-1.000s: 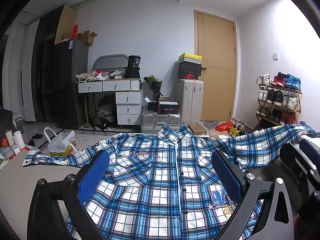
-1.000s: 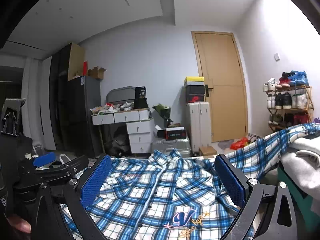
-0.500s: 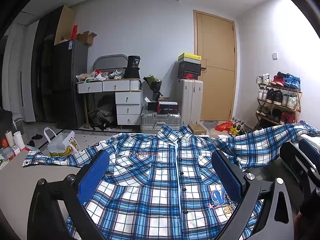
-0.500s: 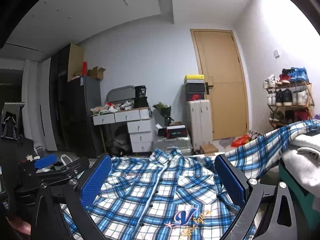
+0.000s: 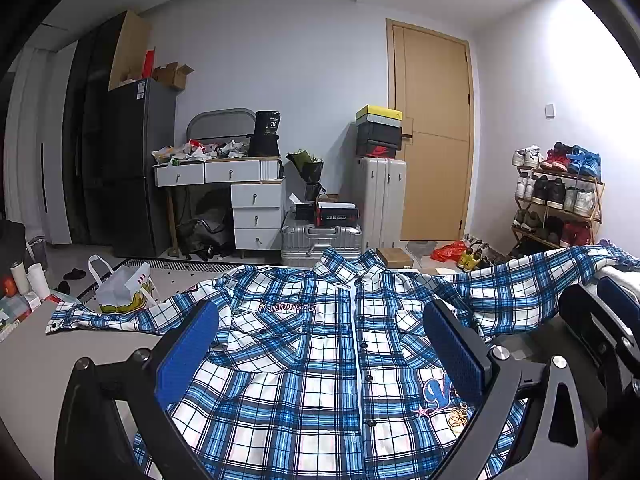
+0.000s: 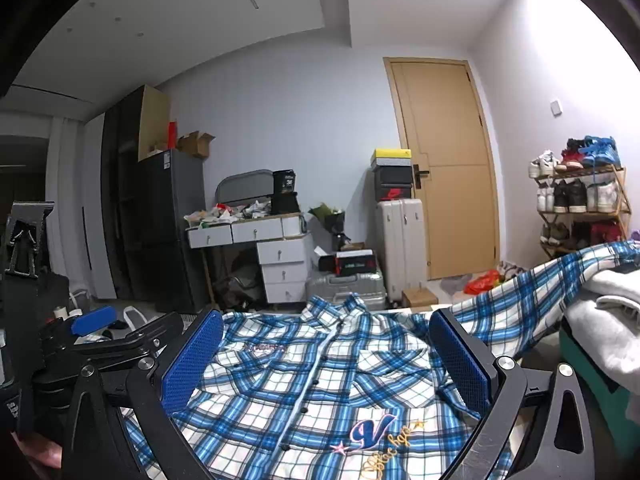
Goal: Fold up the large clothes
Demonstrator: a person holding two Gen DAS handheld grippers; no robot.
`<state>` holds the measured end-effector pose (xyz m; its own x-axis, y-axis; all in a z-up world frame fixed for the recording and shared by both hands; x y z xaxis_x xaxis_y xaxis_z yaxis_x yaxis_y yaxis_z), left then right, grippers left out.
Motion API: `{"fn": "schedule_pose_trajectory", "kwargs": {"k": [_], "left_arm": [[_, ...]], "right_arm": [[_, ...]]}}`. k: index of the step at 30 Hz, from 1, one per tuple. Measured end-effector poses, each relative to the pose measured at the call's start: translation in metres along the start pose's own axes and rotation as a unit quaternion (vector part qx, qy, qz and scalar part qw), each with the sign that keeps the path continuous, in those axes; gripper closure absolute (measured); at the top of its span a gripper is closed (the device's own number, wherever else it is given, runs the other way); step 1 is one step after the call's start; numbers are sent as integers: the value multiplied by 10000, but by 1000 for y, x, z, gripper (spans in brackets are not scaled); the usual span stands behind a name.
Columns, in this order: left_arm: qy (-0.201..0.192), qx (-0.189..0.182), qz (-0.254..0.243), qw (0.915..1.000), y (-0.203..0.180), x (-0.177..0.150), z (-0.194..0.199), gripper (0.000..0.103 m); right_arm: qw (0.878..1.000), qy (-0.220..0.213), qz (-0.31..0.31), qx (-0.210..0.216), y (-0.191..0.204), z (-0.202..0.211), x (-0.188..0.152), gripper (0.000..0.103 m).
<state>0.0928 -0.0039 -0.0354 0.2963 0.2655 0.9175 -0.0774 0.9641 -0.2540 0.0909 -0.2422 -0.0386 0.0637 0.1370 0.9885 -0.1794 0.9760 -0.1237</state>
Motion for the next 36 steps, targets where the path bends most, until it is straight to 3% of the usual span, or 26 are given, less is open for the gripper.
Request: {"fn": "schedule_pose_trajectory", "kwargs": {"k": [29, 32, 36], "left_arm": [[-35, 65, -97, 9999, 1, -2, -2, 3], [94, 63, -65, 9999, 3, -5, -8, 3], [544, -164, 119, 9983, 3, -17, -16, 3]], "right_arm": [[9999, 80, -69, -23, -5, -1, -4, 0], [9999, 116, -84, -68, -6, -3, -6, 0], [9996, 143, -252, -51, -8, -2, -7, 0]]}}
Point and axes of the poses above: each gripper's, at about its wrist camera, not at the fingertips, and z roughly against the way its jaws point, y to its left, x to its top, the point moved 10 cm from there along -z, roughly the way its jaws point, and after that the axes turned 13 degrees about z, right-handed, at the moved point
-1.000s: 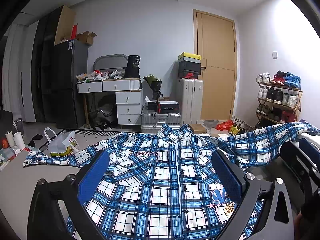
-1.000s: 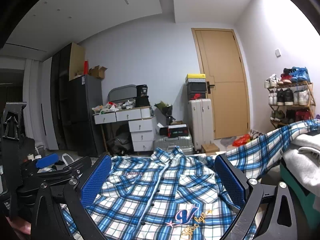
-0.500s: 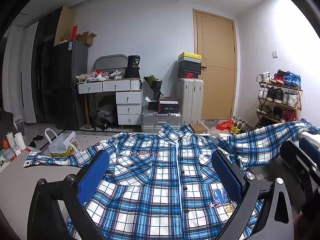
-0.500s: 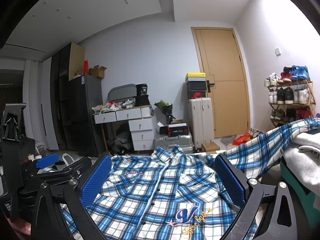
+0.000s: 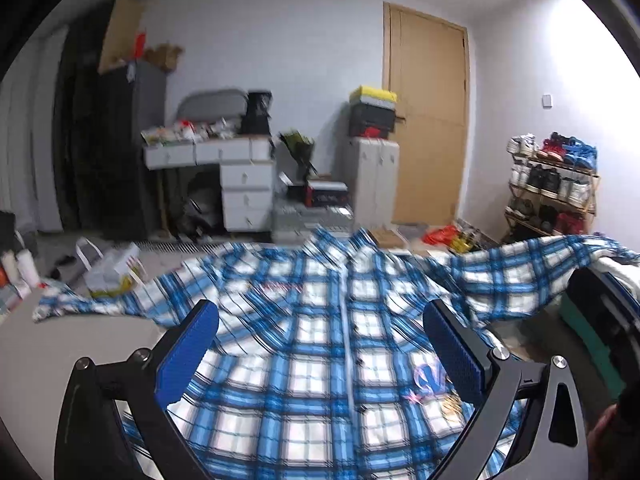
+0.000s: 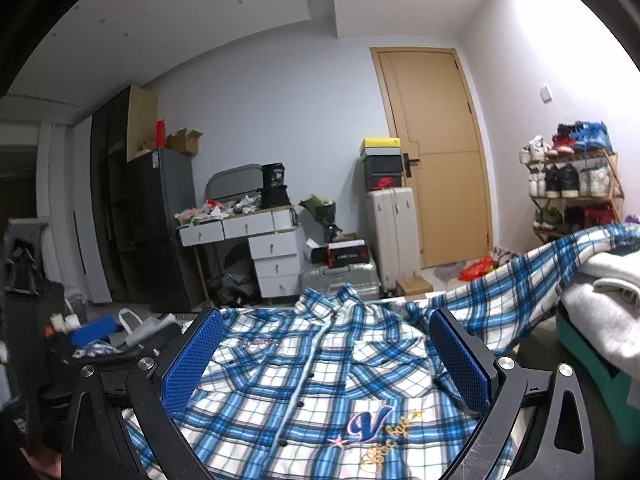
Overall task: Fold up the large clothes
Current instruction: 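Grasp the plaid shirt sleeve with the right tool and lift it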
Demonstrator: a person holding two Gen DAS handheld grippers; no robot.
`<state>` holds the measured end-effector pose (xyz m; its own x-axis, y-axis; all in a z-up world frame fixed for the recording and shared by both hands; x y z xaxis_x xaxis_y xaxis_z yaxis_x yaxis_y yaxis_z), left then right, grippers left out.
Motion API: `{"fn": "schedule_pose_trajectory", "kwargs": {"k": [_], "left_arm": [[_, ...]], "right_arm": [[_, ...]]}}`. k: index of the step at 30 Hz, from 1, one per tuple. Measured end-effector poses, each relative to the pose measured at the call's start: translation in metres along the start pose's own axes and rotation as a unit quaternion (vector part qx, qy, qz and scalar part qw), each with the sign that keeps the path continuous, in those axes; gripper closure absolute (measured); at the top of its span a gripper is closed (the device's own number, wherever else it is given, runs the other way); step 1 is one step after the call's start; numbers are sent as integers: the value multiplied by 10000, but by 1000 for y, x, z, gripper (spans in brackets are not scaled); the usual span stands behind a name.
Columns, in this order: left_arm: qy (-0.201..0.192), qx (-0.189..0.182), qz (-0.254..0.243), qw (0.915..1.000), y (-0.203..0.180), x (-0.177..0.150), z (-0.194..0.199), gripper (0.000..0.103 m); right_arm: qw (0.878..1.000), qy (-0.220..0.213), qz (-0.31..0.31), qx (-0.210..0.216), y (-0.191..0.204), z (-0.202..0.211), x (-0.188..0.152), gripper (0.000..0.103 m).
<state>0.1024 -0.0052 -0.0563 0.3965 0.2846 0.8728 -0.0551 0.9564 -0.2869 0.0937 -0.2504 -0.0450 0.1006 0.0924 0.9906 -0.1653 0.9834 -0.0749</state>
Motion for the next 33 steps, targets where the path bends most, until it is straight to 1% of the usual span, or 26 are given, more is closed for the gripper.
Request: {"fn": "schedule_pose_trajectory", "kwargs": {"k": [1, 3, 5, 7, 10, 11, 13, 14, 16, 17, 18, 19, 21, 22, 23, 25, 26, 27, 28, 29, 30, 31, 32, 33], "left_arm": [[66, -29, 37, 10000, 1, -2, -1, 3], [164, -69, 21, 9998, -1, -6, -3, 3], [224, -93, -94, 9997, -7, -11, -2, 3], [271, -114, -229, 9993, -13, -15, -2, 3], [369, -201, -376, 9984, -21, -20, -1, 3], [390, -219, -405, 9982, -24, -22, -1, 3], [433, -262, -476, 9976, -29, -24, -1, 3], [445, -273, -510, 9973, -31, -26, -2, 3], [488, -291, -569, 9968, -35, -27, -4, 3], [512, -288, -603, 9965, -37, -29, -6, 3], [533, -266, -634, 9962, -36, -30, -8, 3], [556, -237, -658, 9960, -36, -31, -10, 3], [596, -169, -661, 9959, -36, -33, -13, 3], [626, -170, -646, 9958, -35, -34, -14, 3], [664, -176, -629, 9956, -35, -34, -15, 3], [673, -146, -609, 9958, -35, -35, -15, 3], [668, -139, -605, 9958, -34, -35, -14, 3], [640, -121, -601, 9961, -34, -35, -15, 3], [623, -103, -598, 9962, -33, -34, -15, 3], [614, -89, -598, 9963, -32, -33, -15, 3], [609, -75, -590, 9964, -31, -33, -16, 3], [612, -64, -581, 9964, -30, -33, -16, 3], [621, -59, -572, 9964, -29, -33, -17, 3], [629, -58, -563, 9964, -28, -33, -17, 3]], "right_arm": [[10000, -45, -23, 8, -1, 1, 2, 0], [9998, -61, -55, -165, -13, 2, 7, 0], [9993, 94, -204, -287, -39, -1, 11, 0], [9983, 265, -296, -423, -72, -3, 15, 0], [9922, 510, -339, -1086, -151, 6, 29, 0], [9865, 664, -451, -1429, -189, 11, 34, 0], [9769, 957, -750, -1758, -243, 17, 35, 0], [9679, 1203, -1057, -1938, -279, 20, 32, 0], [9537, 1528, -1578, -2054, -323, 21, 23, 0], [9443, 1684, -1925, -2068, -344, 22, 16, 0], [9312, 1807, -2377, -2093, -363, 23, 4, 0], [9192, 1932, -2763, -2036, -374, 22, -7, 0], [8994, 2133, -3397, -1735, -390, 16, -30, 1], [8927, 2224, -3558, -1645, -395, 10, -37, 4], [8862, 2297, -3684, -1618, -405, 4, -44, 13], [8795, 2428, -3787, -1550, -418, -10, -51, 14], [8777, 2418, -3811, -1609, -424, -14, -52, 14], [8778, 2391, -3803, -1666, -427, -16, -51, 14], [8787, 2426, -3725, -1741, -430, -18, -49, 17], [8824, 2507, -3505, -1889, -432, -21, -44, 37], [8869, 2604, -3212, -2062, -433, -22, -39, 72], [8906, 2739, -2928, -2146, -433, -24, -36, 84], [8928, 2800, -2800, -2149, -431, -28, -36, 90], [8946, 2873, -2622, -2202, -430, -31, -35, 93]]}}
Point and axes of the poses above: each gripper's, at about its wrist camera, not at the fingertips, and z roughly against the way its jaws point, y to its left, x to its top, the point moved 10 cm from there along -z, roughly the way its jaws point, and after that the axes turned 13 degrees about z, right-handed, at the moved point
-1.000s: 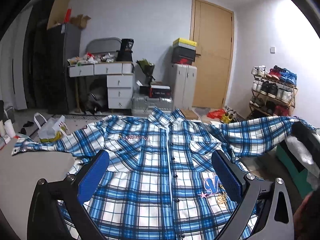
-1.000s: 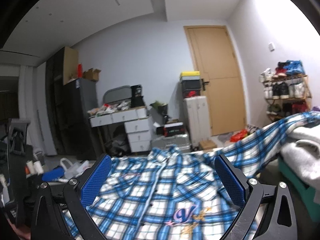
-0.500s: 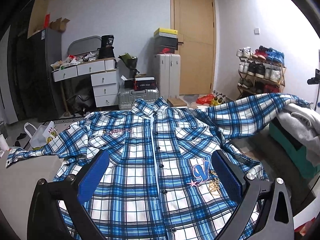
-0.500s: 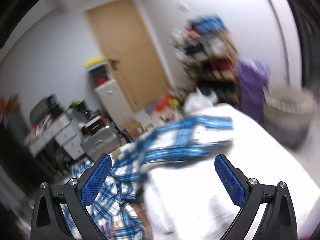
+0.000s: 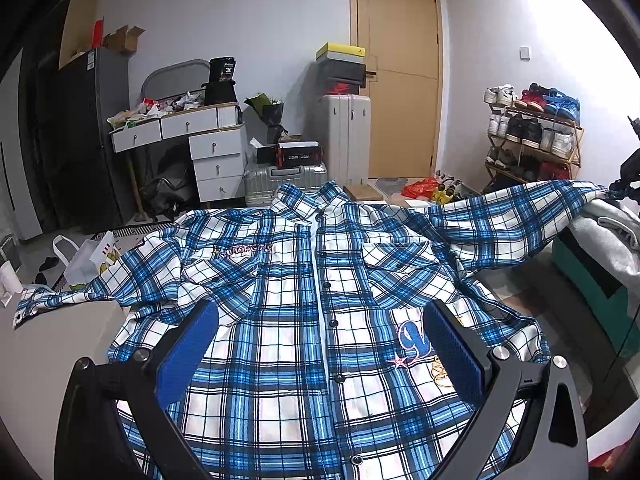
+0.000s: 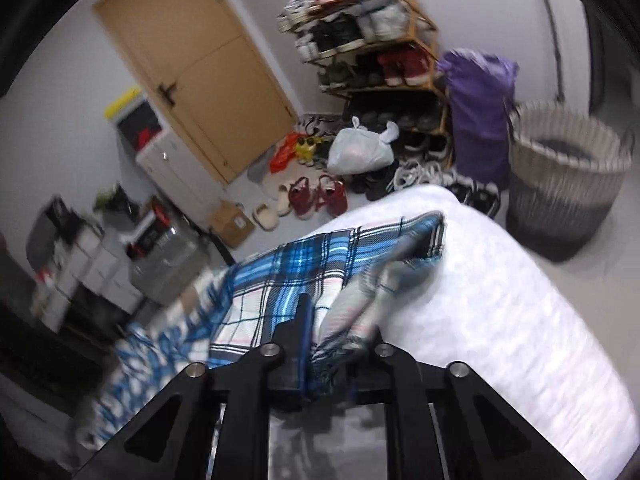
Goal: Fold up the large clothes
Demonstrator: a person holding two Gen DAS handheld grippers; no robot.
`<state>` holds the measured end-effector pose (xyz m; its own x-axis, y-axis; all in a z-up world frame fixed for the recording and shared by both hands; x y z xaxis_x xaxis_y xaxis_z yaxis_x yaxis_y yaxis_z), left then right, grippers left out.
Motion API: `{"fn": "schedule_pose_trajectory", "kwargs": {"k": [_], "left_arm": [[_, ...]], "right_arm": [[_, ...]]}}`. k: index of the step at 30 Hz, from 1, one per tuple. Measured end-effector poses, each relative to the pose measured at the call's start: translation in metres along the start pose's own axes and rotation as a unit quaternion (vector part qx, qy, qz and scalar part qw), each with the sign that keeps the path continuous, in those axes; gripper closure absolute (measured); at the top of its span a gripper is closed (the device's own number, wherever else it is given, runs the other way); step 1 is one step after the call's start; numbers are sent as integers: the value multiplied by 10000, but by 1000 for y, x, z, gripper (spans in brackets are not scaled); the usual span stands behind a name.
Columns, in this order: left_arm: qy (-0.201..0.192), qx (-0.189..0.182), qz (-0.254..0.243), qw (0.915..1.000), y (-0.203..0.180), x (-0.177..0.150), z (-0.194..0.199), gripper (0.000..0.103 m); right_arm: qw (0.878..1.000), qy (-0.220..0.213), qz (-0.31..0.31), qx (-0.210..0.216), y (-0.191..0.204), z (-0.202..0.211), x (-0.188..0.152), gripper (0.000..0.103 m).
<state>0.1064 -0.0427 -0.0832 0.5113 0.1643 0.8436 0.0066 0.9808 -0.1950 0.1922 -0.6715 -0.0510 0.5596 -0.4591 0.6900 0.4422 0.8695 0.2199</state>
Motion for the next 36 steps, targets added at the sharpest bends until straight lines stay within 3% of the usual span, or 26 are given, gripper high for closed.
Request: {"fn": "schedule_pose_trajectory", "kwargs": {"k": [4, 10, 14, 19, 21, 23, 28, 33, 36], "left_arm": [[-11, 24, -96, 10000, 2, 1, 2, 3], [-267, 211, -29, 9994, 28, 12, 15, 3], [-251, 328, 48, 9991, 49, 12, 18, 3], [-444, 567, 232, 9971, 76, 20, 31, 3], [-522, 665, 287, 9960, 89, 24, 36, 3], [-569, 721, 367, 9951, 102, 26, 41, 3], [-700, 933, 769, 9902, 141, 37, 48, 3], [-844, 1282, 1259, 9801, 182, 43, 48, 3], [-1026, 1726, 1218, 9720, 197, 46, 45, 3]], "right_arm": [[9986, -110, 433, -268, 16, 6, 20, 98], [9908, -579, 1183, -306, 88, 42, 57, 98], [9743, -1002, 1886, -721, 155, 73, 92, 98], [9710, -1255, 1931, -648, 216, 96, 110, 98], [9544, -1190, 2624, -777, 261, 97, 104, 98], [9391, -1348, 3115, -532, 313, 108, 90, 98], [9297, -1056, 3505, 402, 418, 97, 30, 98], [9104, -424, 3907, 1291, 512, 37, -72, 98], [8983, 140, 4033, 1735, 558, -8, -149, 98]]}}
Point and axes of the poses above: each gripper's, at about its wrist camera, not at the fingertips, and z roughly against the way its jaws point, y to its left, x to its top, the point moved 10 cm from there along -z, roughly the way its jaws point, and after that the axes turned 13 degrees about z, right-handed, at the moved point
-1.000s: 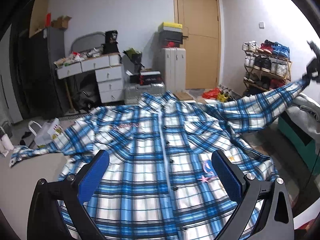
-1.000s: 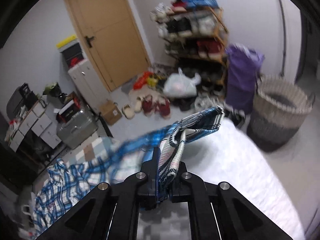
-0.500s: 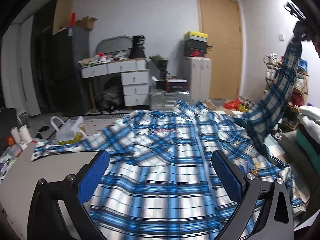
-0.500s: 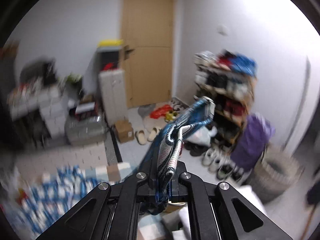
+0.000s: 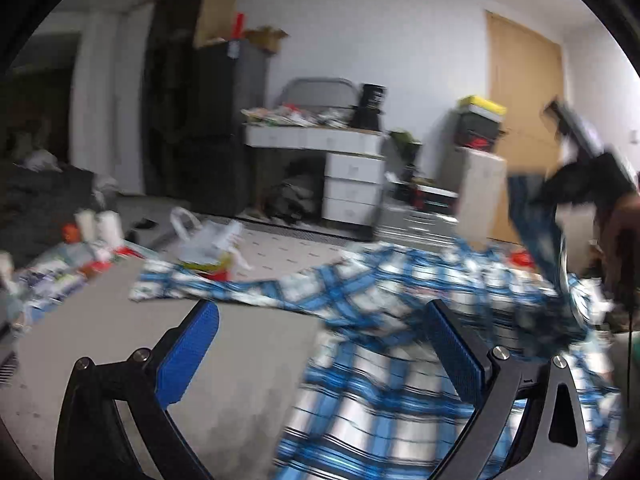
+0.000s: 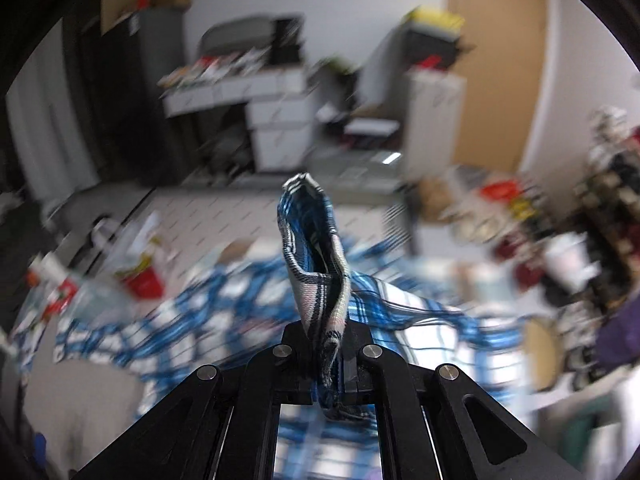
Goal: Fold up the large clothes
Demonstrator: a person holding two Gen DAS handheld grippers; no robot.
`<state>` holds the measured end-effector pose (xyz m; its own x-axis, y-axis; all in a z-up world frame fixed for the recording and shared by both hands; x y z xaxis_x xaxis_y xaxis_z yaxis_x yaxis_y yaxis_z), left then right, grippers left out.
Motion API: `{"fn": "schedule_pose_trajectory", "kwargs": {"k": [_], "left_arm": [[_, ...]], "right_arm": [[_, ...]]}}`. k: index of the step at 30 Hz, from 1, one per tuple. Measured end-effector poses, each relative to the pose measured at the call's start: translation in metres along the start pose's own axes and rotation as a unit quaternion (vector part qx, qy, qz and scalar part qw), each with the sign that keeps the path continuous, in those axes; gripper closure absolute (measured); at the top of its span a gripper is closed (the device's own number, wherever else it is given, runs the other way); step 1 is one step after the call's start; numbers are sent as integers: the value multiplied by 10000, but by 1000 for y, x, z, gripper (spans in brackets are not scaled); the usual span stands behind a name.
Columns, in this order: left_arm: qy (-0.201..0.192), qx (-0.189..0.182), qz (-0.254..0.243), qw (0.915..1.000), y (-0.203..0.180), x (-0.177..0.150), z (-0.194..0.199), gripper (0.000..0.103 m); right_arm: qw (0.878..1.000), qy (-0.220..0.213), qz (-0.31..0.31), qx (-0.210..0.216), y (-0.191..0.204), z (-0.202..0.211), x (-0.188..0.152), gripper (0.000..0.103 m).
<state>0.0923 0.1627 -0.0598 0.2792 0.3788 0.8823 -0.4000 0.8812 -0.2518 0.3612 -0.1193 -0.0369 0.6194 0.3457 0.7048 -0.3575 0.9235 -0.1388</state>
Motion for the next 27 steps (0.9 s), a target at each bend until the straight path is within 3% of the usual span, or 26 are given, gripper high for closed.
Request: {"fn": "schedule_pose_trajectory", "kwargs": {"k": [5, 11, 16, 20, 22, 23, 25, 27], "left_arm": [[151, 190, -46, 9997, 12, -7, -8, 3], [189, 226, 10, 9996, 18, -6, -9, 3], [241, 194, -167, 9994, 12, -10, -9, 3], [305, 221, -291, 9989, 9, -15, -10, 3], [374, 201, -291, 9987, 7, -17, -11, 3], [389, 188, -290, 9986, 7, -17, -11, 3], [423, 173, -313, 9985, 2, -19, -11, 3], [463, 150, -375, 9981, -4, -22, -12, 3]], "right_arm": [[9945, 705, 484, 606, 101, -112, -51, 98], [9820, 1030, 1213, 1017, 178, -180, -102, 97], [9802, 867, 1260, 1257, 190, -184, -120, 88], [9708, 917, 1359, 1752, 205, -171, -131, 57], [9631, 712, 1443, 2158, 204, -139, -136, 57], [9635, 604, 1457, 2163, 193, -128, -135, 55], [9685, 426, 1462, 1968, 168, -114, -134, 42], [9806, 250, 1399, 1348, 108, -102, -136, 24]]}}
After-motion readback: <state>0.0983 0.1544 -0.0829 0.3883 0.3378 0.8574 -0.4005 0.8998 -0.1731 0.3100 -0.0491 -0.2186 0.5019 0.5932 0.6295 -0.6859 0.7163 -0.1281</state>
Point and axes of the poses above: each gripper's, at about its wrist camera, not at the fingertips, and z roughly against the way its jaws point, y to its left, x to its top, the point moved 10 cm from there along -z, roughly the way its jaws point, and after that the axes turned 13 degrees about z, right-handed, at the moved point
